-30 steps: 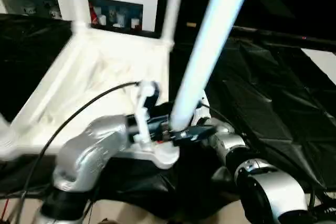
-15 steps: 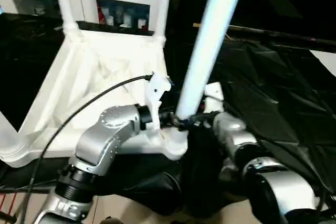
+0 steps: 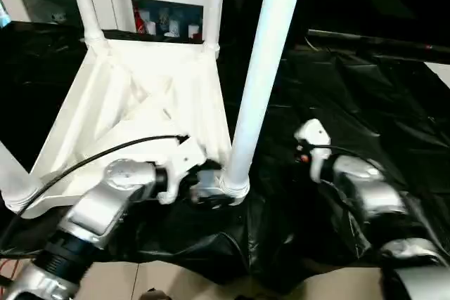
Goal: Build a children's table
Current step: Rotate table base
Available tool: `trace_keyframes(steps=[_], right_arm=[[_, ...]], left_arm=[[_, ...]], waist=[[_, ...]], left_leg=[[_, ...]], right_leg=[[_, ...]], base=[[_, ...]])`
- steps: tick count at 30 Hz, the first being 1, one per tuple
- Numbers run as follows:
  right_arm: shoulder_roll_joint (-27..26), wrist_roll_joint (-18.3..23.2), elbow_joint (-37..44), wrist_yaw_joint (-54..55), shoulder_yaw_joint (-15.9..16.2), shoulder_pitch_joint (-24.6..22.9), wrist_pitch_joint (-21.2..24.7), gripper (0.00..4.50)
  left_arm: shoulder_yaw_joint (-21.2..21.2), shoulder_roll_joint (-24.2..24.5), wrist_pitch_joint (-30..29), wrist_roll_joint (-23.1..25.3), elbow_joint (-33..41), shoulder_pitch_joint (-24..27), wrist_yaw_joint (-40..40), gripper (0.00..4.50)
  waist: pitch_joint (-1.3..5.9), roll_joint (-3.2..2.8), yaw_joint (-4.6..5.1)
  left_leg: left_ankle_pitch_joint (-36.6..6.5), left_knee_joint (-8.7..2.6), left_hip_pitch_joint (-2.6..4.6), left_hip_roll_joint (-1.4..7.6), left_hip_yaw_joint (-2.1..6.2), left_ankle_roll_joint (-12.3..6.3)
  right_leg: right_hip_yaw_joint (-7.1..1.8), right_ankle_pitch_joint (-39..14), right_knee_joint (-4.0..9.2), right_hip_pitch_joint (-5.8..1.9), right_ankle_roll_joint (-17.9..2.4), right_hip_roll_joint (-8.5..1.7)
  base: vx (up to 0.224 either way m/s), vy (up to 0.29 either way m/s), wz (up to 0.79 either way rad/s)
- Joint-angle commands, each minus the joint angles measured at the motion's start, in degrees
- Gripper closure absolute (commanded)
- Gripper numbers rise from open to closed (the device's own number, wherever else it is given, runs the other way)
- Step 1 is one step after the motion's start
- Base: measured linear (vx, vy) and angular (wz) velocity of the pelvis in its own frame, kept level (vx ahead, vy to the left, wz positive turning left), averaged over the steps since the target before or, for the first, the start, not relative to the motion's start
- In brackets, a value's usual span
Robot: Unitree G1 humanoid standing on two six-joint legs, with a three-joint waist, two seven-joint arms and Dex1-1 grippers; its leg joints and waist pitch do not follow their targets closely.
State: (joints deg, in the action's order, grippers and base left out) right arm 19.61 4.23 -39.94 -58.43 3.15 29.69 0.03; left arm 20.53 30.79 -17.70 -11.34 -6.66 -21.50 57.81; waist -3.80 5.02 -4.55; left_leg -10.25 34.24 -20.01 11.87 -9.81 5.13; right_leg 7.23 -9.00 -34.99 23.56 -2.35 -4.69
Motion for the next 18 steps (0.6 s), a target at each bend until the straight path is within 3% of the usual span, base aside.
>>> trace_keyframes(steps=[1, 4, 6, 10, 11, 12, 16, 17, 18], right_arm=[[2.48, 0.53, 5.34, -4.46, 1.72, -1.22, 2.92, 0.79], [3.93, 0.62, 8.46, -6.43, 2.36, -2.23, 4.49, 0.79], [4.80, 1.27, 11.27, -7.54, 2.63, -3.09, 6.47, 0.79], [6.06, 2.35, 15.52, -8.66, 3.44, -4.62, 9.39, 0.79], [6.57, 2.64, 16.69, -9.86, 4.01, -5.18, 10.50, 0.79], [6.69, 2.75, 16.92, -10.37, 4.21, -5.29, 10.76, 0.79], [7.04, 3.01, 17.98, -10.85, 4.16, -5.55, 11.77, 0.79], [7.16, 3.01, 18.27, -10.93, 4.16, -5.69, 12.04, 0.79], [7.33, 2.96, 18.70, -10.90, 4.22, -5.96, 12.38, 0.79]], left_arm=[[1.08, 1.42, 1.35, 1.58, -1.31, -1.58, 3.06, 0.51], [0.82, 2.50, 1.93, 1.52, -2.31, -2.04, 4.68, 0.63], [0.67, 3.19, 2.95, 1.95, -3.59, -2.50, 5.48, 0.98], [0.49, 3.52, 4.83, 2.32, -6.44, -3.43, 7.38, 1.17], [0.23, 3.27, 5.10, 1.63, -8.15, -4.04, 8.92, 1.32], [0.01, 3.13, 5.14, 1.32, -8.86, -4.33, 9.38, 1.45], [0.12, 3.05, 5.92, 1.99, -10.52, -5.16, 9.78, 1.78], [0.18, 2.95, 6.18, 2.21, -11.19, -5.47, 10.01, 1.88], [0.23, 2.73, 6.39, 2.32, -11.88, -5.74, 10.33, 1.88]], waist=[[3.67, -1.21, -0.32], [3.60, -1.08, -0.51], [3.61, -1.07, -0.62], [3.74, -1.12, -0.83], [3.74, -0.59, -0.80], [3.69, -0.85, -0.95], [3.75, -0.89, -1.03], [3.76, -1.23, -1.11], [3.72, -1.11, -1.04]], left_leg=[[-17.83, -4.30, 0.37, 1.62, 0.66, -0.91], [-17.96, -4.30, 0.27, 1.54, 0.78, -0.68], [-17.46, -4.23, 0.34, 1.47, 0.73, -0.80], [-17.22, -4.29, 0.44, 1.65, 0.80, -0.64], [-17.12, -4.25, 0.38, 1.58, 0.71, -0.80], [-16.98, -4.18, 0.50, 1.48, 0.66, -0.96], [-16.70, -4.26, 0.29, 1.54, 0.77, -0.65], [-16.66, -4.25, 0.29, 1.52, 0.80, -0.57], [-16.70, -4.24, 0.33, 1.50, 0.74, -0.57]], right_leg=[[-3.59, -27.92, 5.74, -3.11, -4.20, -3.94], [-3.39, -30.06, 6.01, -3.13, -3.28, -4.01], [-3.41, -30.28, 6.14, -3.04, -2.91, -3.96], [-3.39, -29.05, 5.93, -2.95, -3.22, -4.04], [-3.36, -29.12, 6.08, -3.03, -3.14, -4.03], [-3.39, -29.43, 6.06, -2.88, -3.16, -4.06], [-3.34, -29.22, 6.02, -3.07, -3.15, -4.20], [-3.36, -29.14, 5.99, -3.09, -3.19, -4.24], [-3.31, -29.31, 6.19, -3.07, -3.06, -4.17]], base=[[0.000, 0.000, 0.00], [0.000, 0.000, 0.00], [0.000, 0.000, 0.00], [0.000, 0.000, 0.00], [0.000, 0.000, 0.00], [0.000, 0.000, 0.00], [0.000, 0.000, 0.00], [0.000, 0.000, 0.00], [0.000, 0.000, 0.00]])
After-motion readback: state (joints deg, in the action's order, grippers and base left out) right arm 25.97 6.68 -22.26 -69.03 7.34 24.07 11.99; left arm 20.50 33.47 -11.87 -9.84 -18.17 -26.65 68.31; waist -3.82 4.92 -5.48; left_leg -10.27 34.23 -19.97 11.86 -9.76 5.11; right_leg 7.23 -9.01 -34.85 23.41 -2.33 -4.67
